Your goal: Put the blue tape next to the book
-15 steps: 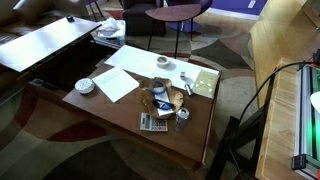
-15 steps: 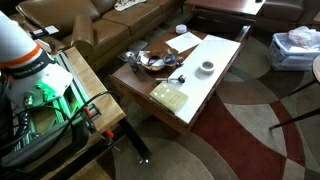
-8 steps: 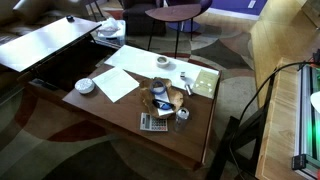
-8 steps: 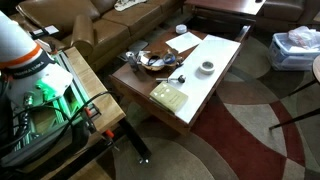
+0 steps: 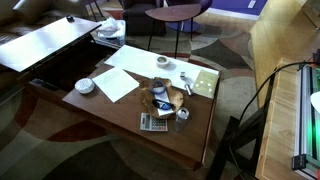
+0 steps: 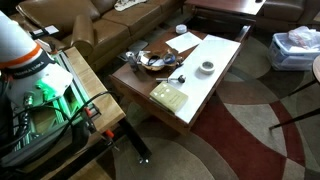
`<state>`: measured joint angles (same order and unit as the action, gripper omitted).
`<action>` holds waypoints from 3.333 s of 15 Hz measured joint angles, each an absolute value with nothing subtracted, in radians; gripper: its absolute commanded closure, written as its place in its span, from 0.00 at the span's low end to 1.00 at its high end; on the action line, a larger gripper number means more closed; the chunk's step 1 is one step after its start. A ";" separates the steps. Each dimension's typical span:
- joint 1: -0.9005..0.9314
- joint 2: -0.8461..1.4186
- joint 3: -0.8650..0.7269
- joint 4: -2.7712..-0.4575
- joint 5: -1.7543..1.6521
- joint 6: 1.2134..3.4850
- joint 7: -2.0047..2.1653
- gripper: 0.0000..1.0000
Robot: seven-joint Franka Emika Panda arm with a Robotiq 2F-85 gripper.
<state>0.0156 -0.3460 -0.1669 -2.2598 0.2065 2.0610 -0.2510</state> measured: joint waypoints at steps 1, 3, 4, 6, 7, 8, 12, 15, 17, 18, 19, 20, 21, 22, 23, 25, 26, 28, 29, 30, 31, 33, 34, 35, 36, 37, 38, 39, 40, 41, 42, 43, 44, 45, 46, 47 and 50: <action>0.018 -0.308 -0.154 -2.262 0.222 2.099 -0.249 0.00; 0.022 -0.215 -0.128 -2.260 0.238 2.181 -0.241 0.00; 0.023 -0.166 -0.117 -2.257 0.240 2.220 -0.237 0.00; 0.022 -0.065 -0.100 -2.244 0.237 2.299 -0.219 0.00; 0.021 -0.016 -0.095 -2.236 0.231 2.343 -0.203 0.00; 0.019 0.033 -0.090 -2.227 0.227 2.382 -0.187 0.00; 0.012 0.207 -0.082 -2.190 0.143 2.438 -0.104 0.00; 0.010 0.248 -0.081 -2.164 0.132 2.436 -0.095 0.00; 0.010 0.247 -0.081 -2.155 0.132 2.431 -0.095 0.00; 0.008 0.247 -0.079 -2.153 0.132 2.431 -0.095 0.00; 0.005 0.250 -0.075 -2.151 0.132 2.431 -0.090 0.00; 0.004 0.263 -0.073 -2.149 0.133 2.437 -0.074 0.00; 0.003 0.290 -0.072 -2.146 0.133 2.465 -0.050 0.00; 0.002 0.330 -0.069 -2.143 0.140 2.508 -0.030 0.00; -0.001 0.381 -0.062 -2.137 0.153 2.549 -0.017 0.00; -0.013 0.496 -0.040 -2.111 0.185 2.623 -0.009 0.00; -0.022 0.554 -0.024 -2.092 0.198 2.649 -0.009 0.00; -0.044 0.670 0.012 -2.037 0.215 2.683 -0.009 0.00; -0.049 0.728 0.022 -2.002 0.215 2.687 -0.009 0.00; -0.049 0.786 0.025 -1.963 0.213 2.682 -0.009 0.00; -0.049 0.819 0.025 -1.943 0.211 2.687 -0.009 0.00; -0.049 0.823 0.025 -1.939 0.210 2.688 -0.009 0.00; -0.050 0.813 0.025 -1.940 0.210 2.688 -0.009 0.00; -0.049 0.805 0.025 -1.940 0.210 2.688 -0.009 0.00; -0.049 0.801 0.026 -1.939 0.210 2.688 -0.009 0.00; -0.050 0.803 0.028 -1.936 0.211 2.700 -0.008 0.00; -0.050 0.814 0.031 -1.931 0.212 2.739 -0.005 0.00; -0.050 0.833 0.035 -1.923 0.212 2.783 0.001 0.00; -0.050 0.857 0.042 -1.912 0.212 2.815 0.007 0.00; -0.048 0.890 0.048 -1.895 0.212 2.840 0.015 0.00; -0.043 0.925 0.052 -1.877 0.211 2.860 0.020 0.00; -0.039 0.962 0.057 -1.856 0.211 2.878 0.023 0.00; -0.036 0.999 0.062 -1.832 0.210 2.894 0.024 0.05; -0.031 1.038 0.063 -1.805 0.209 2.914 0.025 0.17; -0.025 1.076 0.063 -1.774 0.207 2.932 0.026 0.25; -0.020 1.110 0.063 -1.740 0.206 2.944 0.027 0.22; -0.001 1.197 0.058 -1.642 0.199 2.956 0.031 0.39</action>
<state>-0.0008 1.1969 0.0578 -1.6415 0.1993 2.9560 0.0309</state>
